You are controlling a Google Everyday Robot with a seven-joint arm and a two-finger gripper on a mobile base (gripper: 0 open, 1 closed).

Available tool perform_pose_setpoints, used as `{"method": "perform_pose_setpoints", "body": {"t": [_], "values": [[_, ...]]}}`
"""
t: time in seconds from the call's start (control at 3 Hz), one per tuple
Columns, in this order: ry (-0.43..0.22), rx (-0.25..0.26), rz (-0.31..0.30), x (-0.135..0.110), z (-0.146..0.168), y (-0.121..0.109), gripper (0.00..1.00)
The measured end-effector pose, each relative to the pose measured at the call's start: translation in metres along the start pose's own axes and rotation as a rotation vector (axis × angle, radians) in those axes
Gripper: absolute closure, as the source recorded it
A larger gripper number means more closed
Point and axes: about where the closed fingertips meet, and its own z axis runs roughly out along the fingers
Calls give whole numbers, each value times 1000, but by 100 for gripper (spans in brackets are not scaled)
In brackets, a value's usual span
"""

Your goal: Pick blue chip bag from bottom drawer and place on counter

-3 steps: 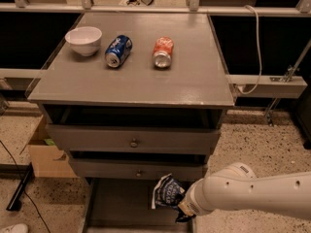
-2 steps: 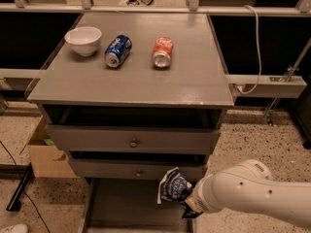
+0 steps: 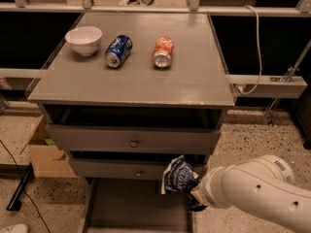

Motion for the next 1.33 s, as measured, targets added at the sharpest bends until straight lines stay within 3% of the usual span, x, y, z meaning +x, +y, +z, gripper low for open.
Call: {"method": "perform_pose_setpoints", "body": {"t": [0.33,0.67,1.0,1.33], "values": [[4,40,2,-17,-14,-22,100],[-10,132,-36,-59,-60,-46,100],[-15,186,-71,-78,-88,-53,100],[-11,185,-67,-75,-91,-52,100]]}}
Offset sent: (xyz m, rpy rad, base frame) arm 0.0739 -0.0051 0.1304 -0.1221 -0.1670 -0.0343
